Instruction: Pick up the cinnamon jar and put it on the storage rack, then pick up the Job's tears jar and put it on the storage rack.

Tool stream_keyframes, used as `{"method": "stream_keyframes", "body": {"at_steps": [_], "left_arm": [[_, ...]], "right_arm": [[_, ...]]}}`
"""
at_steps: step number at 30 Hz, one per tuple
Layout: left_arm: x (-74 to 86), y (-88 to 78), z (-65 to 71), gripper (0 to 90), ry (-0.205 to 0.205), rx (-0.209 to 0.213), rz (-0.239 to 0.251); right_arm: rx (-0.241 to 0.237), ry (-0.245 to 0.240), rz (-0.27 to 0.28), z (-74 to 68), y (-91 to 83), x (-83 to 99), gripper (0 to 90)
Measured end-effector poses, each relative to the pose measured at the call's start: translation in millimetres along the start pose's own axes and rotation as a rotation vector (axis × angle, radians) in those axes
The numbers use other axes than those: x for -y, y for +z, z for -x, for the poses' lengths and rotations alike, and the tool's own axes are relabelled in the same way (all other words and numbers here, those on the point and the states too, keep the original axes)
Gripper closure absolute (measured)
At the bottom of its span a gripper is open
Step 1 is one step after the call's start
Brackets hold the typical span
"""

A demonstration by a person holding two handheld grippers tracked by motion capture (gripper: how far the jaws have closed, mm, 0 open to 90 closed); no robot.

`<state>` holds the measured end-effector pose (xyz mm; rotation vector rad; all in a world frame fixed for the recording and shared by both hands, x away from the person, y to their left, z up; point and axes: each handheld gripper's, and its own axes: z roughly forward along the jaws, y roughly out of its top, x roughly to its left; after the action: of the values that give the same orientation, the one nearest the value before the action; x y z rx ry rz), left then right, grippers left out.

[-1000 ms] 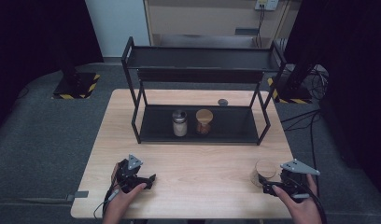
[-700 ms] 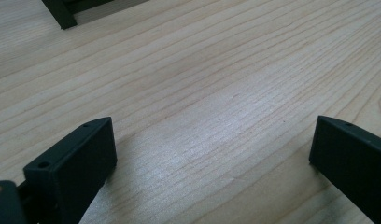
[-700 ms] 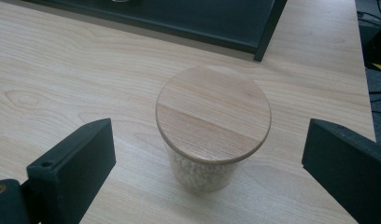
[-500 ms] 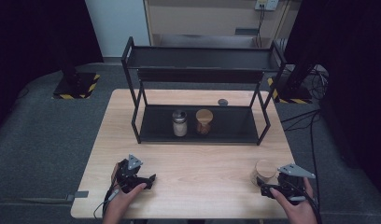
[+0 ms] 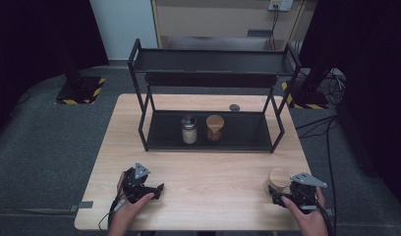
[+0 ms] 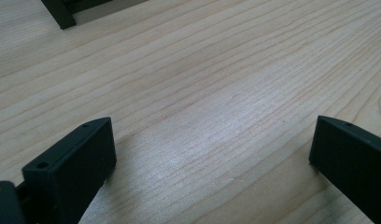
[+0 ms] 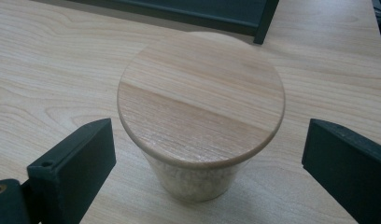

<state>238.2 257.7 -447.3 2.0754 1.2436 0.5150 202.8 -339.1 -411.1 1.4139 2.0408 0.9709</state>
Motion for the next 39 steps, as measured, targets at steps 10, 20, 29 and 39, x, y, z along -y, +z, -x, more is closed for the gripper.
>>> {"method": "stream_keyframes", "body": {"at_steps": [10, 20, 29, 39], "left_arm": [[-0.1, 0.0, 0.0, 0.0, 0.0, 0.0, 0.0], [0.2, -0.1, 0.6, 0.0, 0.0, -0.002, 0.001], [0.2, -0.1, 0.6, 0.0, 0.0, -0.002, 0.001], [0.2, -0.1, 0.8, 0.0, 0.0, -0.002, 0.001]], "right_arm": [[0.001, 0.015, -0.009, 0.4, 10.3, 5.4, 3.0], [-0.002, 0.025, 0.008, -3.5, 22.6, 7.3, 4.2], [0.011, 0.016, 0.03, -8.2, 31.5, 5.6, 7.9], [0.016, 0.031, 0.045, -6.2, 33.4, 9.7, 13.9]]}}
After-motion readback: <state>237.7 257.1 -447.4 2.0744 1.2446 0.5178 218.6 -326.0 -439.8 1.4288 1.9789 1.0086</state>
